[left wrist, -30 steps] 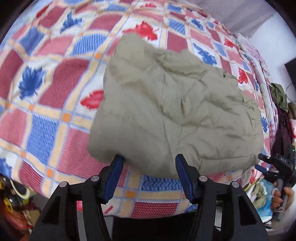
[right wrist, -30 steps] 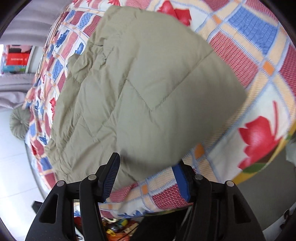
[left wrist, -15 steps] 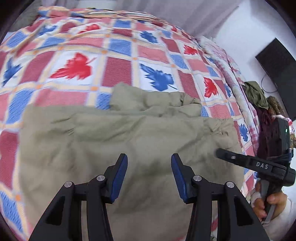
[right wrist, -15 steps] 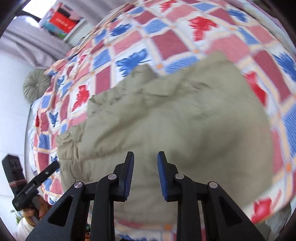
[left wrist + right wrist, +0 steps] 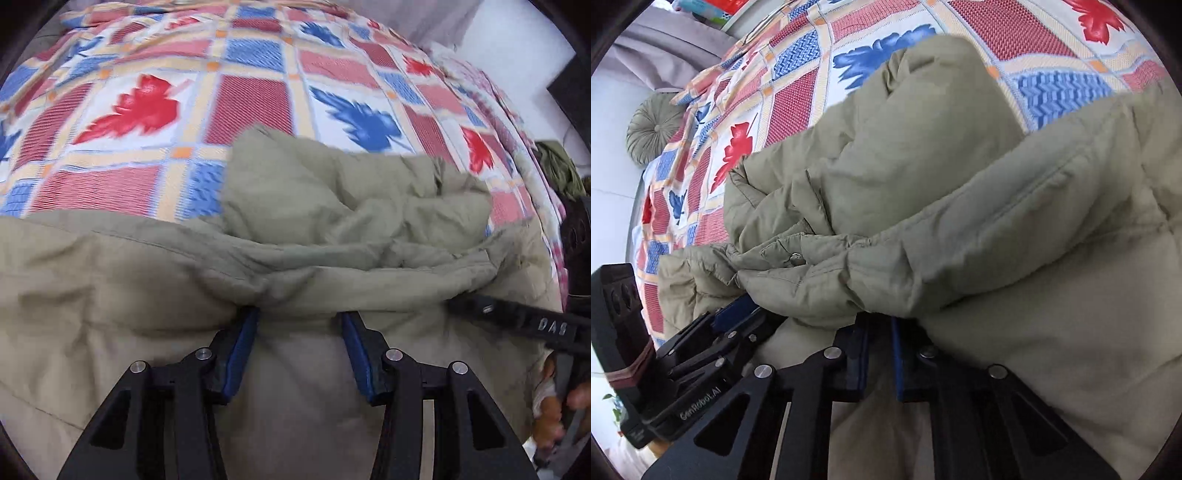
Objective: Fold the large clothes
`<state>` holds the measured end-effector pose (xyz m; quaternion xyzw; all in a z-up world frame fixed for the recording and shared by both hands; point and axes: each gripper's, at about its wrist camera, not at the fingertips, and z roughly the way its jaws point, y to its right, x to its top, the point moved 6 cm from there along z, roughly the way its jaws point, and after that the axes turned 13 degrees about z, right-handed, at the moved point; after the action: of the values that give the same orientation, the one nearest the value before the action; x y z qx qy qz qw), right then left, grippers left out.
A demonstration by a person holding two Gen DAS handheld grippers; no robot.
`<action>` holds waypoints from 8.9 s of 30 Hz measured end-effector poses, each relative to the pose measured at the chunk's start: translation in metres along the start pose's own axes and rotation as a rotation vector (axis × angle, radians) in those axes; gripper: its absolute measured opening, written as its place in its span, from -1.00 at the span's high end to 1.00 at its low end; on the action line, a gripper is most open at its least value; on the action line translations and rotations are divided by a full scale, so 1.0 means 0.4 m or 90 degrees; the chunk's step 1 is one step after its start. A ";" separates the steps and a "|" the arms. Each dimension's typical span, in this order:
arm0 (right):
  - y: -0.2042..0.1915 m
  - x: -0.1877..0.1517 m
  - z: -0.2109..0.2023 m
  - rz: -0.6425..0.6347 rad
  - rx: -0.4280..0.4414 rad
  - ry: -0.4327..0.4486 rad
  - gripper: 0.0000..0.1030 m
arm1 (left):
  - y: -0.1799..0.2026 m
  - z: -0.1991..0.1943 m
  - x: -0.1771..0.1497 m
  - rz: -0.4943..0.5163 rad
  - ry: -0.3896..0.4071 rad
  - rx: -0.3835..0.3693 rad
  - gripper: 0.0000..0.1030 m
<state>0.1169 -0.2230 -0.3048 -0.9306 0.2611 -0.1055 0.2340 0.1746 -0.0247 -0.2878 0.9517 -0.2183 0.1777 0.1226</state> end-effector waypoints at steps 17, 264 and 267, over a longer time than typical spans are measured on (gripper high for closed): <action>0.355 0.187 -0.185 0.148 -0.125 0.151 0.83 | -0.325 0.030 -0.055 -0.122 -0.013 0.158 0.00; 0.519 -0.306 -0.337 0.095 -0.104 0.088 0.83 | 0.684 0.108 0.194 0.208 0.011 -0.178 -0.12; 0.515 -0.310 -0.360 0.124 -0.072 0.072 0.81 | 0.667 0.110 0.191 0.205 0.007 -0.175 -0.12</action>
<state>-0.1234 -0.3669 -0.2900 -0.9051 0.3688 -0.1194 0.1751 0.1288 -0.3002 -0.2563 0.8780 -0.3887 0.1690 0.2224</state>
